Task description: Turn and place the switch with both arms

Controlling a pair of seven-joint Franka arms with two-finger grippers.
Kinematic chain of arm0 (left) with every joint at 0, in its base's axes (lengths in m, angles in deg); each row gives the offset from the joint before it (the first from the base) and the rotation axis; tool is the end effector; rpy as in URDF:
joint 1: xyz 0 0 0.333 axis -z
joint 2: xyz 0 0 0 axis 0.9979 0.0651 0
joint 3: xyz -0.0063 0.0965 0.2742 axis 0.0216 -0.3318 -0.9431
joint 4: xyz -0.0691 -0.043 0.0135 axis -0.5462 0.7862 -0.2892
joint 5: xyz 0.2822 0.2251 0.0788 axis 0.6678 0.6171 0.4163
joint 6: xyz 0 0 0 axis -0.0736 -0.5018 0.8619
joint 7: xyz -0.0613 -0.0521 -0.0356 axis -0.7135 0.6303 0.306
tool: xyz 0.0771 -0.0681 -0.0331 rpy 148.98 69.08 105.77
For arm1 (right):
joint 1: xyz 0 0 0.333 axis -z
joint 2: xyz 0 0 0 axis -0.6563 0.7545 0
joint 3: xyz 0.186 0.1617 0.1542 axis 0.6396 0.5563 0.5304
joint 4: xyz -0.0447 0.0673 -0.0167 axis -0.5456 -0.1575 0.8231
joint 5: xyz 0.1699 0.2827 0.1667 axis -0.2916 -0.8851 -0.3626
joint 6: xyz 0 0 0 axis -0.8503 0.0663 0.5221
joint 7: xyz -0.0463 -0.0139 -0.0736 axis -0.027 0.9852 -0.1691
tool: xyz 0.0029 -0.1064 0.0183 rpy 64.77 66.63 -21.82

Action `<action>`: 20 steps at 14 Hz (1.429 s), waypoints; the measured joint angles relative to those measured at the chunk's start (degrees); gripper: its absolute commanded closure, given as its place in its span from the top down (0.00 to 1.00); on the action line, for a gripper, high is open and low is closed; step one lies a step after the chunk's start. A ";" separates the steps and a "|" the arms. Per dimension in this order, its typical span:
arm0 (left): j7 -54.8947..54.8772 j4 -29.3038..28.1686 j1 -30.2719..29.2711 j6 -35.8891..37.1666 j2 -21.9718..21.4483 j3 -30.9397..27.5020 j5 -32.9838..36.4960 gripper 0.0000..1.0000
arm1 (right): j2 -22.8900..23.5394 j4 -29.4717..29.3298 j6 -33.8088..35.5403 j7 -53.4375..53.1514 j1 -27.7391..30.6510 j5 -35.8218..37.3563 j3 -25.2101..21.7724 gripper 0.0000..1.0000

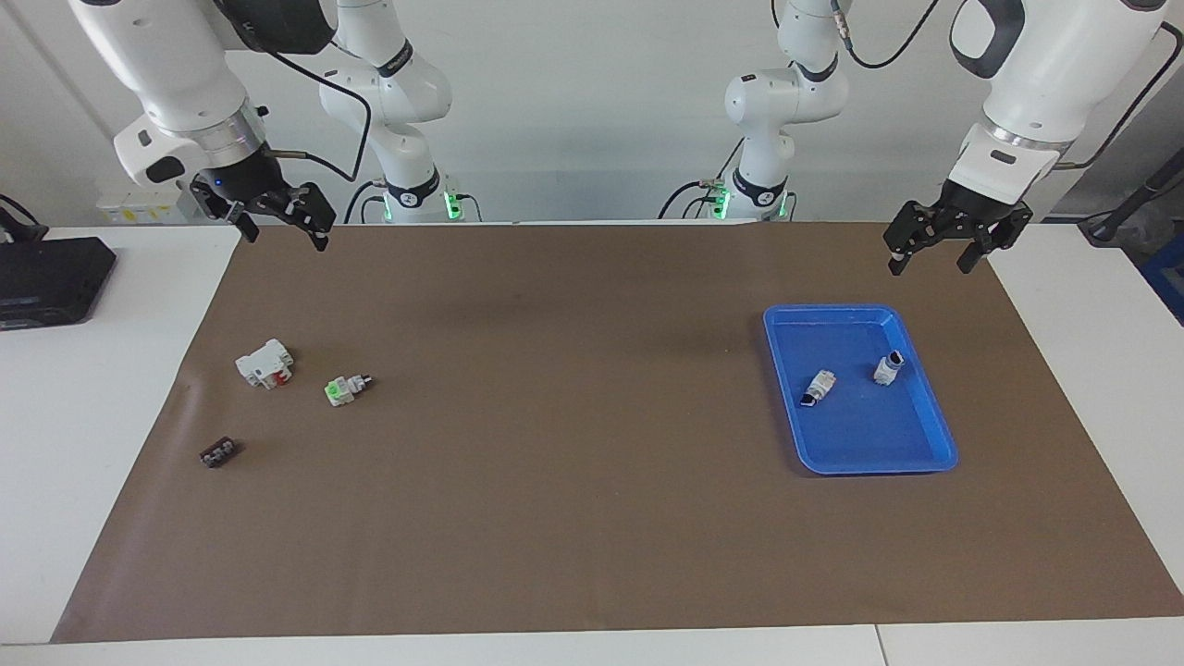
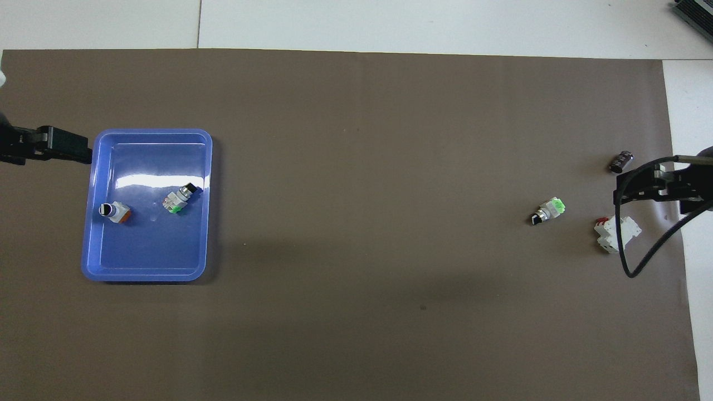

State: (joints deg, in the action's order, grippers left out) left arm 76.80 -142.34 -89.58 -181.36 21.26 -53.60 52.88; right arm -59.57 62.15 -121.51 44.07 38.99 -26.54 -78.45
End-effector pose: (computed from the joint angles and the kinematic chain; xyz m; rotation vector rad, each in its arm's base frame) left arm 0.5456 -0.0324 0.6026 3.1328 -0.0736 0.1043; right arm 0.5127 -0.0055 0.5936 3.0974 -0.2600 -0.1329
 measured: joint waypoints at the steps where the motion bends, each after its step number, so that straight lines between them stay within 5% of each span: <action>1: 0.00 0.00 0.00 0.00 0.00 0.00 0.00 1.00 | 0.00 0.00 0.00 0.00 0.00 0.00 0.00 1.00; 8: 0.00 0.00 0.00 0.00 0.00 0.00 0.00 1.00 | -0.28 1.61 -3.86 -0.01 0.13 -0.02 0.00 1.00; 13: 0.00 0.00 0.00 0.00 0.00 0.00 0.00 1.00 | -2.19 21.17 -29.17 -6.55 0.12 -0.07 0.01 1.00; 20: 0.00 0.00 0.00 0.00 0.00 0.00 0.00 1.00 | 11.97 26.67 -45.10 -26.74 0.60 -0.12 -0.12 1.00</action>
State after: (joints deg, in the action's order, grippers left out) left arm 76.80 -142.35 -89.58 -181.36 21.26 -53.60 52.88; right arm -47.60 88.82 -166.61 17.34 39.59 -26.66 -78.57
